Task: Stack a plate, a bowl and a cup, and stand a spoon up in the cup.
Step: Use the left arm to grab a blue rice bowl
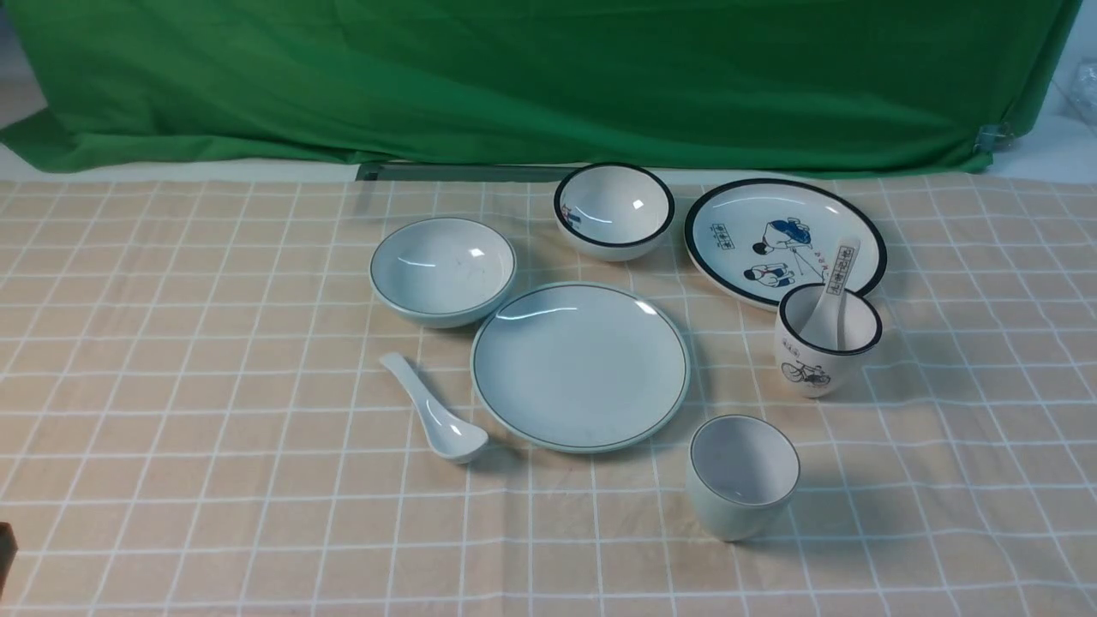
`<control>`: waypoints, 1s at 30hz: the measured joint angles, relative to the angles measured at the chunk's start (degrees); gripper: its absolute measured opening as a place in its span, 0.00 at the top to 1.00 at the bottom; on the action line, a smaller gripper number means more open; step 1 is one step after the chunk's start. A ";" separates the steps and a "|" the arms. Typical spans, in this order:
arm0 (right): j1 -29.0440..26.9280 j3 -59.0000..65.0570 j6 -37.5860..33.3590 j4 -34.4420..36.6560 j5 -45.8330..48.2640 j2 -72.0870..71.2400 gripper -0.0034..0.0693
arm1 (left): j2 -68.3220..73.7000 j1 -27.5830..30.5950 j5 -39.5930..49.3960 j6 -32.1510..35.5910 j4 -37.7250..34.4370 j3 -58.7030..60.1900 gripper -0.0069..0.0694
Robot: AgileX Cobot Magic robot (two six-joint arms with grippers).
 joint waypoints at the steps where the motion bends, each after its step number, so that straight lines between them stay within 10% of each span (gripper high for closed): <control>1: 0.00 0.00 0.00 0.00 0.00 0.00 0.62 | 0.00 0.00 -0.05 0.00 -0.06 0.00 0.90; 9: 0.00 0.00 0.00 0.00 0.00 0.00 0.62 | 0.00 0.00 -14.43 -15.38 -27.44 0.00 0.90; 16: 0.00 0.00 0.00 0.00 0.00 0.00 0.62 | 0.00 0.00 -20.60 -20.62 -29.35 -0.52 0.90; 21: 0.00 0.00 0.00 0.00 0.00 0.00 0.62 | 4.81 0.00 -7.16 -22.05 -19.87 -11.96 0.90; 30: 0.00 0.00 0.00 0.00 -0.08 0.00 0.62 | 34.49 -5.48 19.31 0.12 -20.17 -36.76 0.90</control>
